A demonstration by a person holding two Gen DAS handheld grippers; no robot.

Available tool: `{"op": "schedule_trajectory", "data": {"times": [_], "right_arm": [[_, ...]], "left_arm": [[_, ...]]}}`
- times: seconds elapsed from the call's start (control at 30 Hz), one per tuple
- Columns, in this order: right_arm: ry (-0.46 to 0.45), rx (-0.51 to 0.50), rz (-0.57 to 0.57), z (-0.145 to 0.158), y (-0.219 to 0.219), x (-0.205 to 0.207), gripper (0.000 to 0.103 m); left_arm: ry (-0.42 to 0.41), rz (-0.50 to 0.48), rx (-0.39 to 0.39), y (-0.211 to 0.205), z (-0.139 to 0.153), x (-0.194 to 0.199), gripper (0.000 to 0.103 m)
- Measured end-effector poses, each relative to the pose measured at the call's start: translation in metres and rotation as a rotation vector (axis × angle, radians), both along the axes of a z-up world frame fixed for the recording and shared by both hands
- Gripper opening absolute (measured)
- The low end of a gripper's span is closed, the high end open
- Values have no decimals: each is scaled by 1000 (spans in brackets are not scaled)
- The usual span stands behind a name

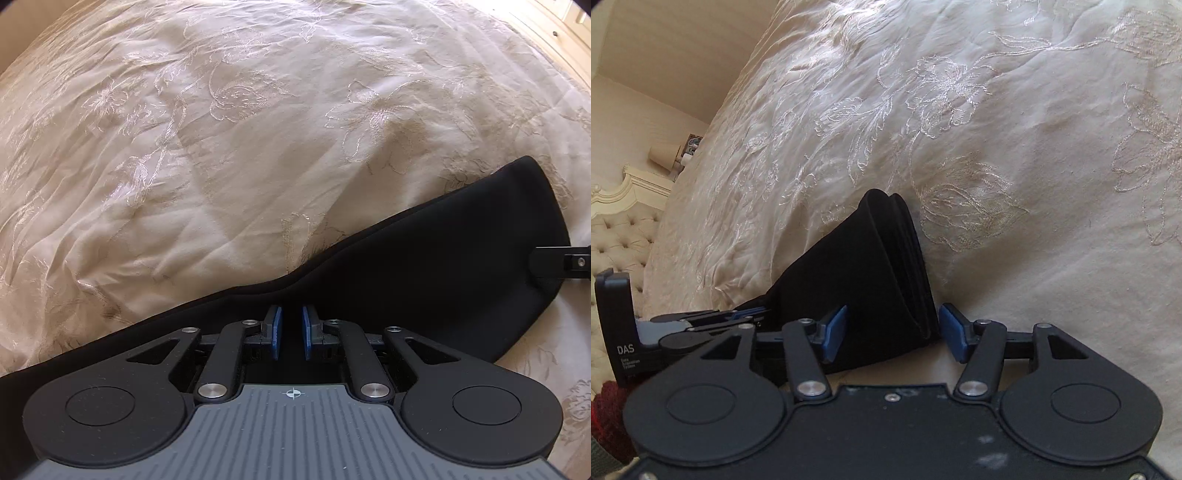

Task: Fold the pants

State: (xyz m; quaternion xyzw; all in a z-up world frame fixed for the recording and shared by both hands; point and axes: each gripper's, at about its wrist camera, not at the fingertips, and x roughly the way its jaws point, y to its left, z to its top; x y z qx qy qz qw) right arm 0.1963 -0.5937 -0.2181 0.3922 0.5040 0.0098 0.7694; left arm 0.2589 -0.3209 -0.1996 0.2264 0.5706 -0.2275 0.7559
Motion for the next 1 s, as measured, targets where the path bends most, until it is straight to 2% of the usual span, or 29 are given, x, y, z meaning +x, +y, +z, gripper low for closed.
{"op": "schedule_trajectory", "data": {"times": [0.17, 0.3, 0.37, 0.4, 0.53, 0.6, 0.7, 0.87, 1.0], "right_arm": [[-1, 118, -39, -11, -15, 5, 62], [11, 165, -63, -14, -20, 6, 61], [14, 113, -48, -8, -17, 7, 47], [6, 62, -24, -2, -12, 7, 25], [-92, -147, 84, 38, 20, 7, 21], [-148, -204, 111, 62, 35, 5, 21], [-190, -232, 115, 85, 49, 2, 21], [-210, -272, 105, 105, 56, -1, 21], [-184, -282, 91, 102, 56, 0, 21]], "left_arm": [[12, 1, -3, -1, -2, 6, 12], [2, 0, -6, -1, -1, 3, 12], [-1, -1, -4, -1, -1, 2, 12], [-1, -1, -5, -1, 0, 1, 12], [5, -2, -8, -2, 1, 2, 12], [13, 3, -17, 0, 2, 4, 12], [26, 40, -46, 7, 12, 10, 12], [-20, 150, -64, 34, 30, 16, 12], [-5, 103, -95, 45, 35, -3, 12]]}}
